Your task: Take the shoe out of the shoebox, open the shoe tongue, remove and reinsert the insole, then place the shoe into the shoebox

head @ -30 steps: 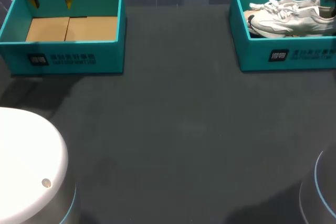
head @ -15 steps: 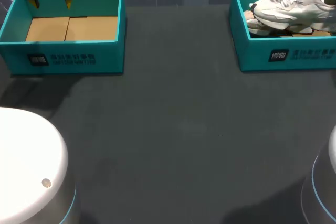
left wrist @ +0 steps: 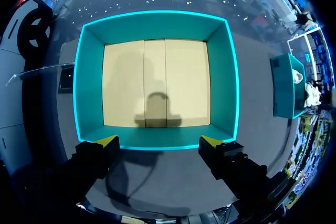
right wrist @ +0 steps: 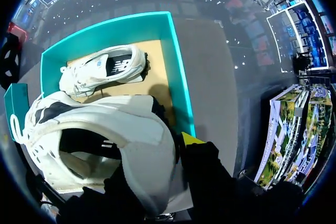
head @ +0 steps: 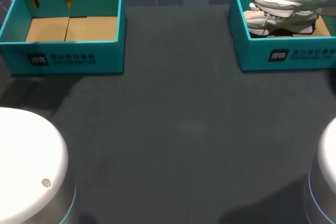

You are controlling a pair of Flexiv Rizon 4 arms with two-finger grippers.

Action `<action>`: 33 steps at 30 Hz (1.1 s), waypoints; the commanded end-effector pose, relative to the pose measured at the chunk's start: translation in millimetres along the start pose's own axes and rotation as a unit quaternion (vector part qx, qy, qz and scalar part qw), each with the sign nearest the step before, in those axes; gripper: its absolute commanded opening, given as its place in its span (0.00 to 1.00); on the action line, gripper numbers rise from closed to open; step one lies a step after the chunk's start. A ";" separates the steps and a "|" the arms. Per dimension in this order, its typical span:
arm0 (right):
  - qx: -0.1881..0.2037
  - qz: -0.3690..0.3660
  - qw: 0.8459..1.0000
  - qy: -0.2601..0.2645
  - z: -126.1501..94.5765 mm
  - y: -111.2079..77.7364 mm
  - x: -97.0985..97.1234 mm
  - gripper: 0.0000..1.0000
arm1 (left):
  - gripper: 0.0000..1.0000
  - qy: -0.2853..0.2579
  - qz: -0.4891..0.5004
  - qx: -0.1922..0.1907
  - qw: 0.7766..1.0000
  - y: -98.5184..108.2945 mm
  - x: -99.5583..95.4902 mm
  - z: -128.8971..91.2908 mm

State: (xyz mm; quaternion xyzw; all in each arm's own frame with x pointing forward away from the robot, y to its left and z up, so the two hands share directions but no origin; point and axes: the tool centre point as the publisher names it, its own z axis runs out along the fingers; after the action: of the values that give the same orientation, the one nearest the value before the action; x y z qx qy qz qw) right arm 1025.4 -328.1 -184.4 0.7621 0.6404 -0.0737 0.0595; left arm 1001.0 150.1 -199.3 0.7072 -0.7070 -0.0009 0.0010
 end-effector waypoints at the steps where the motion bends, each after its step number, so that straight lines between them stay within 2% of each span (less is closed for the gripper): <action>1: -0.011 0.000 1.000 0.000 -28.7 -18.5 -3.4 0.00 | 1.00 0.000 0.000 0.000 1.000 0.2 0.1 0.2; 12: -0.025 -0.008 1.000 -0.012 -82.4 -42.9 2.7 0.00 | 1.00 0.000 0.000 0.000 1.000 0.2 0.1 0.2; 20: -0.037 -0.015 0.999 -0.024 -109.6 -70.6 33.4 0.00 | 1.00 0.000 0.000 0.000 1.000 0.2 0.1 0.2; 26: -0.050 -0.002 0.998 -0.031 -120.1 -98.6 59.7 0.00 | 1.00 0.000 0.000 0.000 1.000 0.2 0.1 0.2; 33: -0.062 0.009 0.997 -0.036 -114.3 -136.8 86.0 0.00 | 1.00 0.000 0.000 0.000 1.000 0.2 0.1 0.2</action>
State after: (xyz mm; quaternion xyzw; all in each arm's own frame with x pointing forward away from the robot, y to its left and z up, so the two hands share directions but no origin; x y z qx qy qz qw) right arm 928.3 -208.2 -83.9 0.7631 0.6331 -0.0857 0.0973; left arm 1001.0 150.2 -199.3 0.7072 -0.7070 -0.0009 0.0010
